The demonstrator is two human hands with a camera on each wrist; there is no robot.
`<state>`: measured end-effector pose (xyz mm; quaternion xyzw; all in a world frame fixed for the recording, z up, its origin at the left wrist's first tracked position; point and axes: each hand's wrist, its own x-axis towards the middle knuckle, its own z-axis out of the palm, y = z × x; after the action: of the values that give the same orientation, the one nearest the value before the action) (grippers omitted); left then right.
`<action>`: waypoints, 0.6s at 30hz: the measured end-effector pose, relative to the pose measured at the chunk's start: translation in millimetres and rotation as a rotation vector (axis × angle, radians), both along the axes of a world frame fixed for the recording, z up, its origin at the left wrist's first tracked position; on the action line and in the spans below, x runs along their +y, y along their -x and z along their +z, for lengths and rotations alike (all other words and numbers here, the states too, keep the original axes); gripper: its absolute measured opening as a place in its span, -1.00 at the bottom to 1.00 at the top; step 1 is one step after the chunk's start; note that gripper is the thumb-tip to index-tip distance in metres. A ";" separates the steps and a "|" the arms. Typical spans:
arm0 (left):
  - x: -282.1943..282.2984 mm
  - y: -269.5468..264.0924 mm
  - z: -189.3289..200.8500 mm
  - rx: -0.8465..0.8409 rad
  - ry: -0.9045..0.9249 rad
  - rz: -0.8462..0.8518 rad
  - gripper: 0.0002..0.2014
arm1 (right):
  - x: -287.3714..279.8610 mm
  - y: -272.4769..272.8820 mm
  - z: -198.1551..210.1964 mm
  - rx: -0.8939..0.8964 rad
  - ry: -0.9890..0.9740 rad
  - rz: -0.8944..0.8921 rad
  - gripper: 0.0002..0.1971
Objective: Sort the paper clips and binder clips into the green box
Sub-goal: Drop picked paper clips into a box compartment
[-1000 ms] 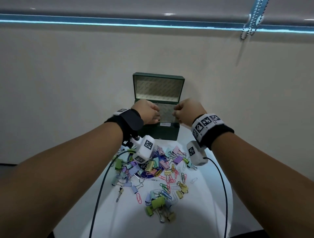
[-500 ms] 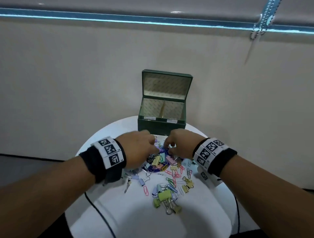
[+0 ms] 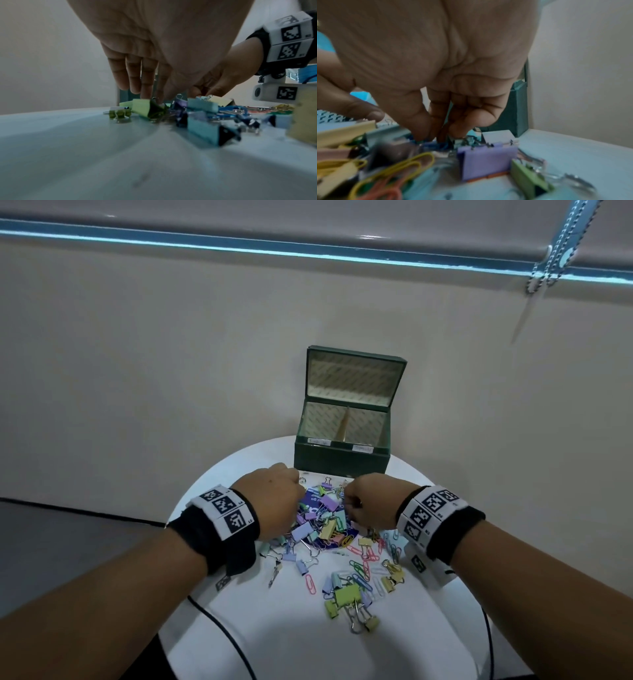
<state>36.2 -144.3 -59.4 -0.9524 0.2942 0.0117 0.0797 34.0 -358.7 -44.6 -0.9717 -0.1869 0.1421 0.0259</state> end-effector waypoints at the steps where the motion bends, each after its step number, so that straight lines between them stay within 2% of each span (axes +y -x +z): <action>1: 0.2 0.1 -1.0 0.004 0.020 -0.001 -0.69 | -2.2 0.4 2.3 0.003 -0.041 -0.013 -0.87; 3: -0.1 0.6 -2.0 0.011 0.061 -0.019 -0.65 | -9.8 -3.1 6.0 -0.016 -0.184 -0.072 -0.95; 5: -1.3 -1.0 -2.7 0.011 0.078 -0.034 -0.62 | -18.1 -8.4 7.7 -0.066 -0.341 -0.123 -0.93; 7: -3.6 -7.0 -2.4 0.001 0.070 -0.006 -0.61 | -23.7 -11.2 9.1 -0.030 -0.633 -0.217 -0.93; 10: -7.5 -18.7 1.0 -0.008 0.049 0.052 -0.58 | -23.6 -12.7 14.4 0.133 -1.110 -0.436 -0.80; 13: -12.8 -25.9 1.5 0.017 0.029 0.038 -0.54 | -22.2 -10.7 18.0 0.386 -1.358 -0.581 -0.74; 15: -15.6 -26.7 2.1 0.019 0.031 0.018 -0.58 | -19.4 -10.5 18.2 0.430 -1.343 -0.572 -0.79; 16: -16.6 -26.5 2.9 0.019 0.046 0.017 -0.63 | -17.0 -11.0 16.7 0.356 -1.212 -0.515 -0.83; 18: -17.7 -25.9 3.6 0.016 0.076 0.020 -0.75 | -10.7 -13.6 12.5 0.075 -0.680 -0.322 -0.85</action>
<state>62.1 -162.0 -55.8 -0.9575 0.2854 0.0090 0.0412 47.6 -369.4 -32.2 -0.9186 -0.0673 0.1013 0.3759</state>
